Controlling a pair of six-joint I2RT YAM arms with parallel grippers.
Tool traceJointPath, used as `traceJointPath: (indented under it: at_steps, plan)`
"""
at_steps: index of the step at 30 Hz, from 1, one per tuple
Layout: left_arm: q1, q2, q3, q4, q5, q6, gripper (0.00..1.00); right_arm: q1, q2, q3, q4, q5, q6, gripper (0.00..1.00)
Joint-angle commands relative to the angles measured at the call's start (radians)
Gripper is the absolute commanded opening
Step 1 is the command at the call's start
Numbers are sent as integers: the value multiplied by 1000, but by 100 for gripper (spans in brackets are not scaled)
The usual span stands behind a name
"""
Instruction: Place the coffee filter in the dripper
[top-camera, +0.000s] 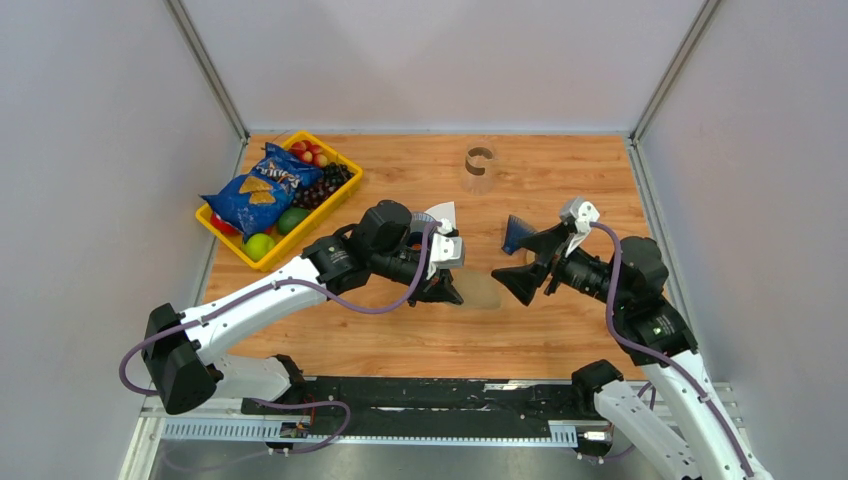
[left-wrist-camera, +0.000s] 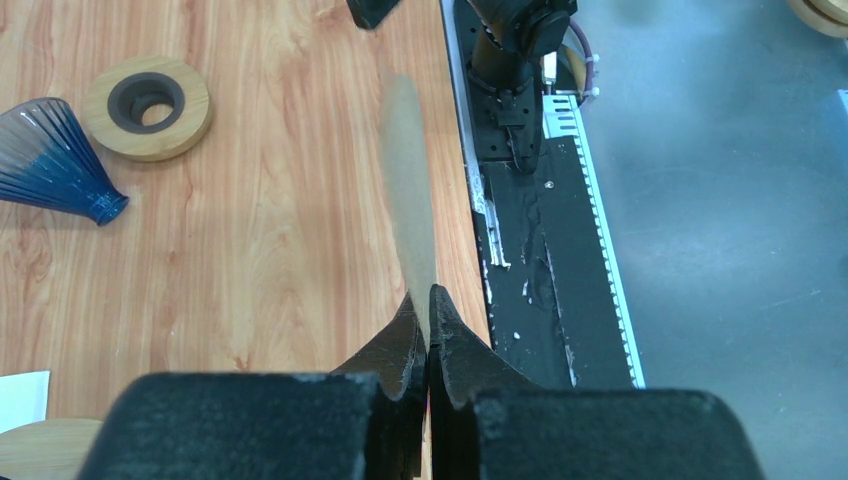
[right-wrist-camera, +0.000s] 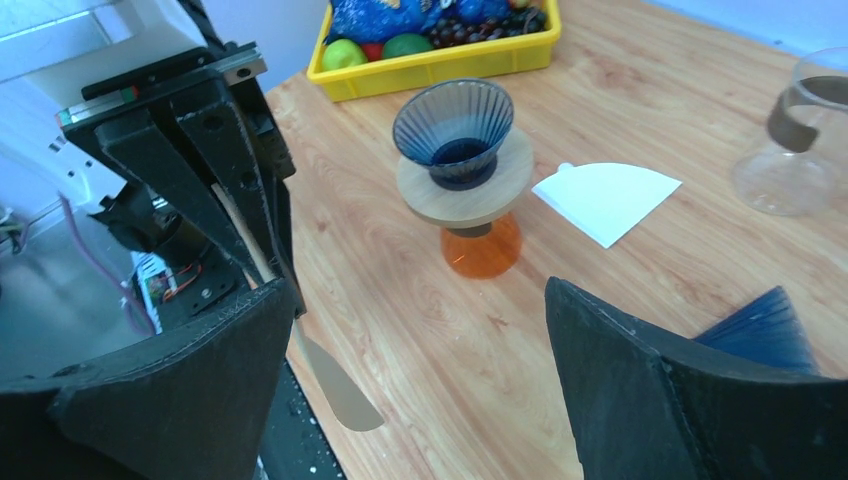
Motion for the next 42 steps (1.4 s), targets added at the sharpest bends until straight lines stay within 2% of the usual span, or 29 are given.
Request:
traceJointPath:
  at_steps: [1, 8, 13, 20, 36, 42]
  plan:
    - [-7, 6, 11, 16, 10, 4, 0, 5, -15, 18, 8, 99, 23, 99]
    - [-7, 14, 18, 14, -6, -7, 0, 6, 44, 2, 8, -75, 6, 98]
    - [-7, 10, 17, 16, -11, -8, 0, 5, 26, -5, 9, -153, -16, 98]
    - [-7, 14, 20, 17, -15, -12, 0, 5, 3, -31, 14, -167, -20, 98]
    - [-6, 5, 15, 6, 6, 8, 0, 5, 32, -30, 21, -68, -3, 97]
    - [-6, 4, 17, 6, 17, 17, 0, 6, 52, -45, 22, -218, -16, 94]
